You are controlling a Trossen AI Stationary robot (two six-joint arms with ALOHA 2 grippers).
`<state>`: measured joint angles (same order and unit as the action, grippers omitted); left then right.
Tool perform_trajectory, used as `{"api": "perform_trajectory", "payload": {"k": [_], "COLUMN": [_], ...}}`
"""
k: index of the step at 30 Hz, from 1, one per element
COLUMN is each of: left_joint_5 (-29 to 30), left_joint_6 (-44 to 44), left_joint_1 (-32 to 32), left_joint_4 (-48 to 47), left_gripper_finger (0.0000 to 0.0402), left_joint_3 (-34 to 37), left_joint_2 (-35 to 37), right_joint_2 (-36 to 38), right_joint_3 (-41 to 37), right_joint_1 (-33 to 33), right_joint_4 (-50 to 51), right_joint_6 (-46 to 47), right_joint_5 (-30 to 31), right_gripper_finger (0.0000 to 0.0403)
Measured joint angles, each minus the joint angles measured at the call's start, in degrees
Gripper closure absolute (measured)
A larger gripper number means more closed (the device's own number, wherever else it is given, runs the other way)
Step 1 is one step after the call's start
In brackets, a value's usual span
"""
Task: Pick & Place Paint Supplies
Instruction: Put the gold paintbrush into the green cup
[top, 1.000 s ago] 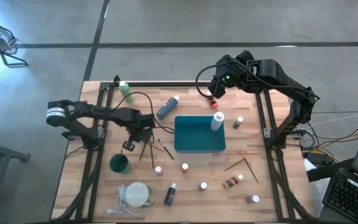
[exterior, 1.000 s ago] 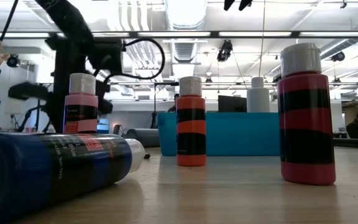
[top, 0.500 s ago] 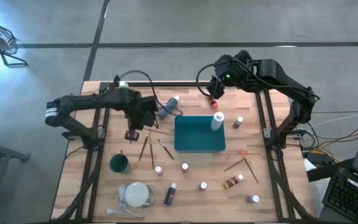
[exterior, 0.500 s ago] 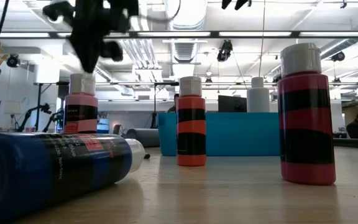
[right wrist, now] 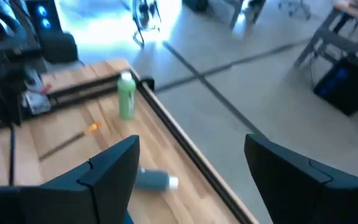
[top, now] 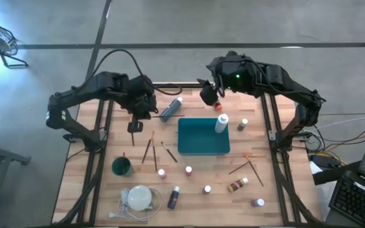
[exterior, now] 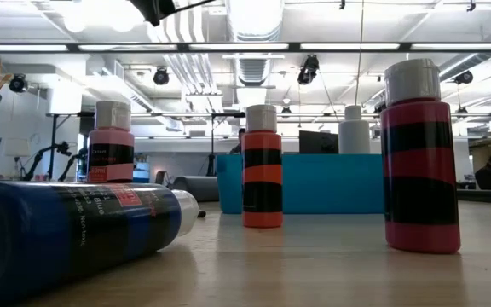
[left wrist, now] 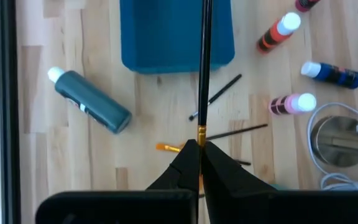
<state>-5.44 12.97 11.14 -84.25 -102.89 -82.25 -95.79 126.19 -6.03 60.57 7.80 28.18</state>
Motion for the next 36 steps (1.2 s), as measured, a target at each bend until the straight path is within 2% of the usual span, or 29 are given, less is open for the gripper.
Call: {"api": "perform_trajectory", "payload": {"k": [7,12,15,21,23,30,36], "left_joint_5": [0.47,0.49,0.47,0.43,0.43,0.33,0.28], "left_joint_6": [-0.19,-1.15,-1.92,-2.78,-2.91,-2.52,-1.05], "left_joint_1": [0.03,0.03,0.02,0.04,0.04,0.02,0.02], "left_joint_4": [-0.27,-0.24,-0.14,0.23,0.4,-1.68,-5.74], "left_gripper_finger": [0.0397,0.0397,0.0397,0.0397,0.0397,0.0397,0.0397], "left_joint_3": [0.02,0.02,-0.19,-1.37,-2.13,-8.46,-14.68], "left_joint_2": [-0.07,-0.08,-0.08,-0.08,-0.29,-4.82,-10.06], "right_joint_2": [0.0,0.0,0.0,0.0,0.05,-2.72,-3.61], "right_joint_3": [0.01,0.02,0.02,-0.44,-1.57,-4.92,-4.95], "right_joint_1": [2.7,2.84,3.65,4.88,5.51,5.58,5.63], "right_joint_4": [-10.38,-14.01,-11.96,-5.37,-5.45,-5.67,-2.89], "right_joint_6": [-5.17,-3.02,0.18,2.56,2.58,3.21,1.67], "right_joint_5": [-1.23,-4.61,-5.14,-14.34,-15.61,-20.86,-21.3], "right_gripper_finger": [0.0133,0.0145,0.0151,0.0164,0.0167,0.0175,0.0173]}}
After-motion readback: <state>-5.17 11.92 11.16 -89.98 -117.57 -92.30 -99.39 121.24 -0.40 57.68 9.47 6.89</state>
